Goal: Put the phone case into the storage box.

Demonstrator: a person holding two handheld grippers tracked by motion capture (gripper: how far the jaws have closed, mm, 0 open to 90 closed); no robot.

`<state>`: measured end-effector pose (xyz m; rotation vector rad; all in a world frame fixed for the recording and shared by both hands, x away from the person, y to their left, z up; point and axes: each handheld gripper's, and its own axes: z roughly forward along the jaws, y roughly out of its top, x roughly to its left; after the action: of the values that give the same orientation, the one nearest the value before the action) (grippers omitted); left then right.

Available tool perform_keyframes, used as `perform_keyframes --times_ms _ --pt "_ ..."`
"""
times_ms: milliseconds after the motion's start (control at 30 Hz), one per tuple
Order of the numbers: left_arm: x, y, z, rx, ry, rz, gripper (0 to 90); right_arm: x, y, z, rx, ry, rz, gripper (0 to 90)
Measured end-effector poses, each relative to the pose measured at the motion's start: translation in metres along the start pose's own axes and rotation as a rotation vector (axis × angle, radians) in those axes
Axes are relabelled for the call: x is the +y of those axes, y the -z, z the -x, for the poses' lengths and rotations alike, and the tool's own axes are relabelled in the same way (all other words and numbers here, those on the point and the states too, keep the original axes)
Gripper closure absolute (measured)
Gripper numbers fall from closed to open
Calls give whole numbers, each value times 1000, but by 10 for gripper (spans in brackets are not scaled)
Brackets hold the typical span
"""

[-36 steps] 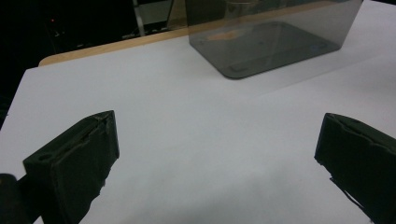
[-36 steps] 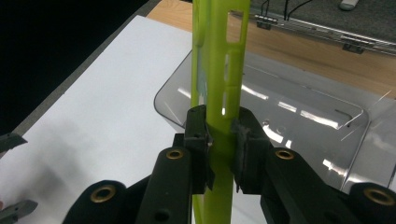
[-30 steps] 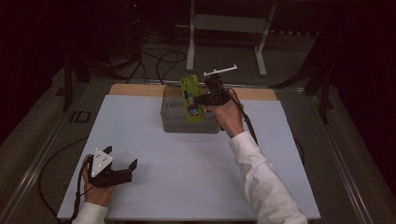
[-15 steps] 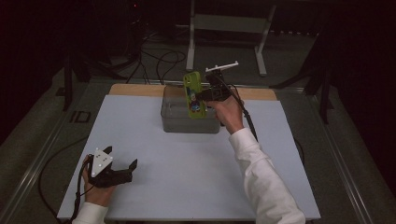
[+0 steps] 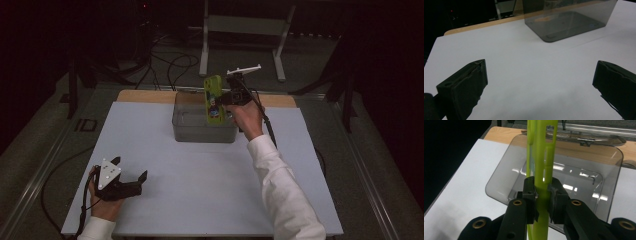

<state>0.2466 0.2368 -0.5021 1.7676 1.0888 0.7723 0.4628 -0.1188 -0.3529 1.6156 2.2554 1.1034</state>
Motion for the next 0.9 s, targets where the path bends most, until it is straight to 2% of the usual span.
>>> perform_keyframes --times_ms 667,900 --pt "0 0 0 -1 -2 0 0 3 -10 18 -64 -82 -22 781" --pt "0 0 0 -1 -2 -1 0 4 -12 24 -92 -96 -31 781"
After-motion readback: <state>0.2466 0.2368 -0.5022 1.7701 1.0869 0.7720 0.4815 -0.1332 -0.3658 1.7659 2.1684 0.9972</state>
